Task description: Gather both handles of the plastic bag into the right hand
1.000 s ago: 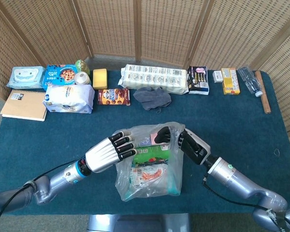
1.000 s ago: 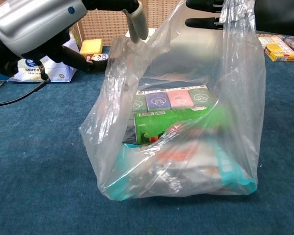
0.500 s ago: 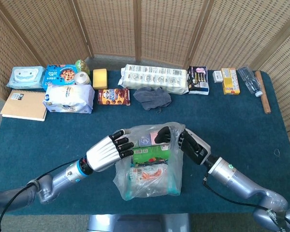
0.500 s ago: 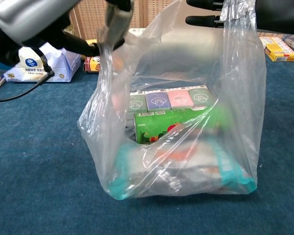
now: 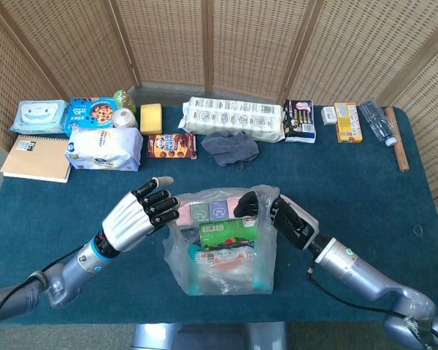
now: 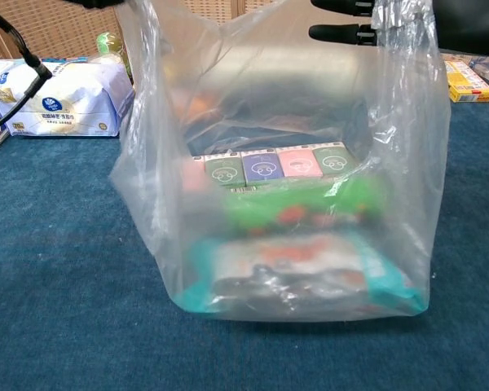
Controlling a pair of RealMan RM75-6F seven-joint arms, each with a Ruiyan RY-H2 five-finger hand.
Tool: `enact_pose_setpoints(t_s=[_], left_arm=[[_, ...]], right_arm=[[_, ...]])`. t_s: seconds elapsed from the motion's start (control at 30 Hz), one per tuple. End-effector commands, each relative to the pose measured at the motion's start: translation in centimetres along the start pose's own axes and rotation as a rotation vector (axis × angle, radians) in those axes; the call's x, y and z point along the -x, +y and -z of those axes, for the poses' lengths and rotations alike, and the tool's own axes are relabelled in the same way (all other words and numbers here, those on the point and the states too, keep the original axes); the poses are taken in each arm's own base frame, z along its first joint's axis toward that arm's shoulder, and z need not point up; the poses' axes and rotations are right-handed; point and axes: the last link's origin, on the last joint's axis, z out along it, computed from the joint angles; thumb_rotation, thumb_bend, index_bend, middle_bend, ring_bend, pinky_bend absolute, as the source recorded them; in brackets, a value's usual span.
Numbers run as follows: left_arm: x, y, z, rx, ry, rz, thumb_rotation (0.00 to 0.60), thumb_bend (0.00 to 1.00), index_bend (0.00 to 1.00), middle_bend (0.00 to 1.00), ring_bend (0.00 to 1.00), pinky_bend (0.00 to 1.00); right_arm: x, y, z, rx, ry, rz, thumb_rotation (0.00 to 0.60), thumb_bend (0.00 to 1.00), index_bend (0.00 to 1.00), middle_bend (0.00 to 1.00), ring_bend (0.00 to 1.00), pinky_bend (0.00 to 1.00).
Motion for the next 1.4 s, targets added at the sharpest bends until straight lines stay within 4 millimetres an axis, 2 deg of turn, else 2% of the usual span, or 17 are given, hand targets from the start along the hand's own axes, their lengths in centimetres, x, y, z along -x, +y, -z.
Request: enact_pose_setpoints(t_s=[0.03, 0.17, 0.3, 0.4, 0.5, 0.73, 0.9, 1.13, 1.4], left_arm=[[0.8, 0.4, 0.5, 0.008, -0.067, -0.001, 0.6, 0.39, 0.68, 0.66, 0.48, 0.33], [1.7, 0.7, 0.6, 0.0, -0.1, 0.001, 0.6, 0.35, 0.42, 0.39, 0.24, 0.29], [2.0, 0.8, -0.1, -0.014, -0.091, -0.007, 0.6, 0.31, 0.21, 0.2, 0.07, 0.2], [2.3, 0.8, -0.6, -0.026, -0.092, -0.014, 0.6, 0.28, 0.09, 0.1, 0.0, 0.14], [2.8, 0.9, -1.1, -0.038, -0.108, -0.039, 0.6, 0.24, 0.01, 0.04, 0.0, 0.09], [3.1, 1.4, -2.5, -0.057, -0.083, -0.01, 0.6, 0.22, 0.0, 0.02, 0.0, 0.08], [1.7, 1.3, -2.6, -0.079, -0.008, 0.032, 0.6, 0.22, 0.0, 0.02, 0.0, 0.08], [0.0, 0.5, -2.6, -0.077, 0.025, -0.002, 0.6, 0.22, 0.0, 0.02, 0.0, 0.08], [-1.0, -0.2, -4.4, -0.063, 0.05, -0.036, 0.6, 0.22, 0.0, 0.02, 0.0, 0.08]], right_arm=[[0.0, 0.0, 0.0, 0.0, -0.001, -0.001, 0.178, 0.18, 0.31, 0.36, 0.29, 0.21], [-0.1, 0.1, 0.1, 0.001, 0.0, -0.002, 0.177, 0.18, 0.31, 0.36, 0.29, 0.21], [0.0, 0.0, 0.2, -0.003, -0.001, -0.001, 0.179, 0.18, 0.31, 0.36, 0.29, 0.21], [0.0, -0.1, 0.2, -0.005, -0.003, -0.002, 0.18, 0.18, 0.31, 0.36, 0.29, 0.21], [0.0, -0.1, 0.2, -0.006, -0.003, -0.004, 0.178, 0.18, 0.31, 0.36, 0.29, 0.21], [0.0, 0.0, 0.1, -0.006, -0.003, -0.006, 0.18, 0.18, 0.31, 0.36, 0.29, 0.21], [-0.4, 0.0, 0.2, 0.0, 0.013, -0.007, 0.18, 0.18, 0.31, 0.36, 0.29, 0.21], [-0.4, 0.2, 0.1, 0.016, 0.013, -0.006, 0.177, 0.18, 0.31, 0.36, 0.29, 0.21], [-0.1, 0.4, 0.0, 0.048, -0.013, 0.007, 0.179, 0.18, 0.31, 0.36, 0.29, 0.23]])
